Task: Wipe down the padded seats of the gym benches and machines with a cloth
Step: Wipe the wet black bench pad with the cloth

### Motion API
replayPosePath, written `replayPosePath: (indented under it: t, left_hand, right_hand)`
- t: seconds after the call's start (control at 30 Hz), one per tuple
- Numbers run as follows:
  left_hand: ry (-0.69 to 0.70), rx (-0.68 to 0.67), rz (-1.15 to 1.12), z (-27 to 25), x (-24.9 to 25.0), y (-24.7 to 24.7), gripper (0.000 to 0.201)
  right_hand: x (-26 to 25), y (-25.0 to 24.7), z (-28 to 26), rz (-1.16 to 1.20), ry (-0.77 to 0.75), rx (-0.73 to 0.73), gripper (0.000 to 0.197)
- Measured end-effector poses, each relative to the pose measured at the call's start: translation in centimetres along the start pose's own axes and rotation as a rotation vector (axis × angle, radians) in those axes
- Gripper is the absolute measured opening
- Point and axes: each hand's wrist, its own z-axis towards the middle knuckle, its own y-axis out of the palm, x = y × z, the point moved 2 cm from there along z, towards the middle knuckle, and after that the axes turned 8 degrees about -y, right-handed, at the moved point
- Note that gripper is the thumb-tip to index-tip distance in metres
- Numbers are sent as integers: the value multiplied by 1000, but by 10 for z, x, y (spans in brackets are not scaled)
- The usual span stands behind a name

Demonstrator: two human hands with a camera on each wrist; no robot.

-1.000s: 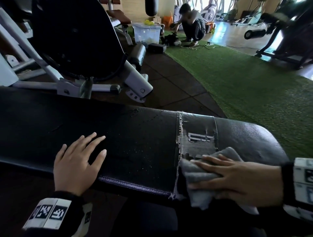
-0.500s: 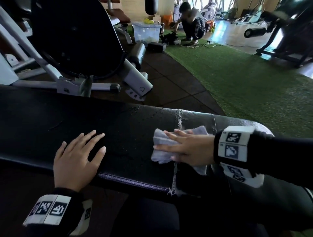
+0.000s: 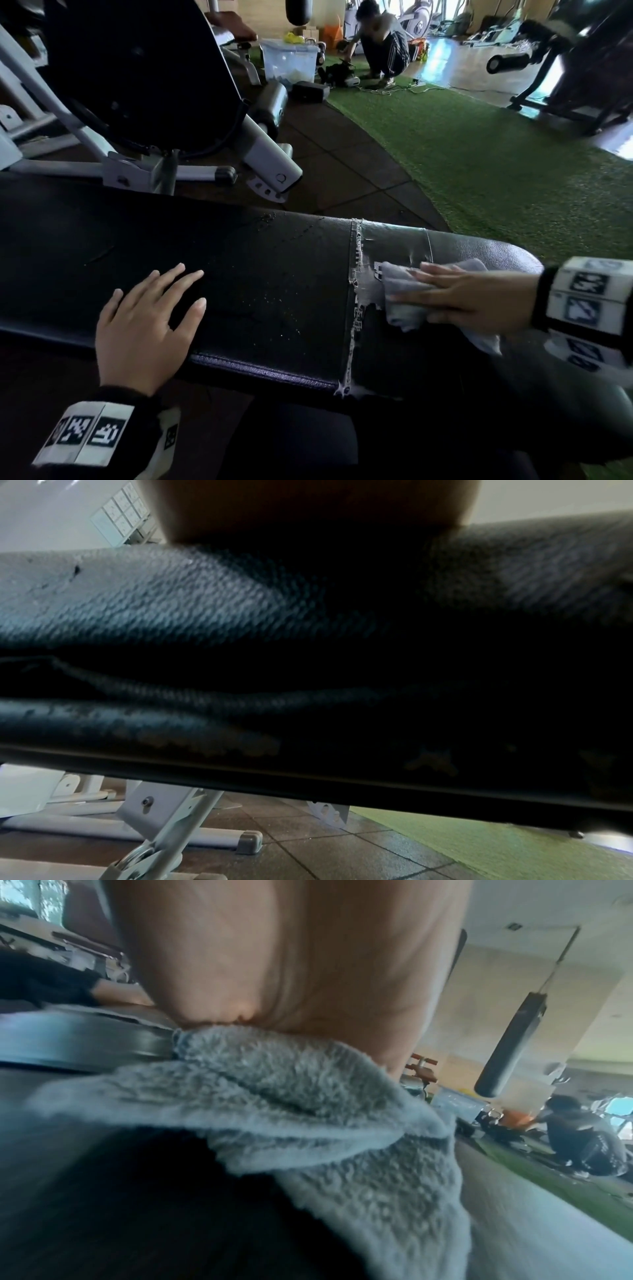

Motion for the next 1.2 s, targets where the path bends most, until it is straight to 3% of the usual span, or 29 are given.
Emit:
replayPosePath:
  t: [0.1,0.3,0.43,0.6,0.73,0.87,1.03,1.2]
  left_hand:
    - [-5,-5,-8,1,1,0,52]
    - [-26,-9,-2,0,2,-1,54]
    - [-103,-54,-17,-5,9,4,46]
    - [-180,-134,-31,-35,45,1,50]
    - [-138,-195,-85,-75,99,-1,78]
    - [-60,-230,-113,-106,141,6,86]
    - [-73,-242,-96,-120,158,11,110]
    - [-15,-195,-46,-127,161,21,69]
  right_hand:
    - [-2,-20,27,28,80,-18,52]
    - [-45,-40,69,23,19,13,52]
    - [-78,-29,55,65,-82,11,53]
    - [-108,-14,27,112,-148,37,60]
    - [-118,3,10,147,-164,151,62]
    - [-117,16,-9,311,-119,284,73]
    - [-113,39,-32,213,-38,340,81]
    - [-105,64,-44,186,38,627,55]
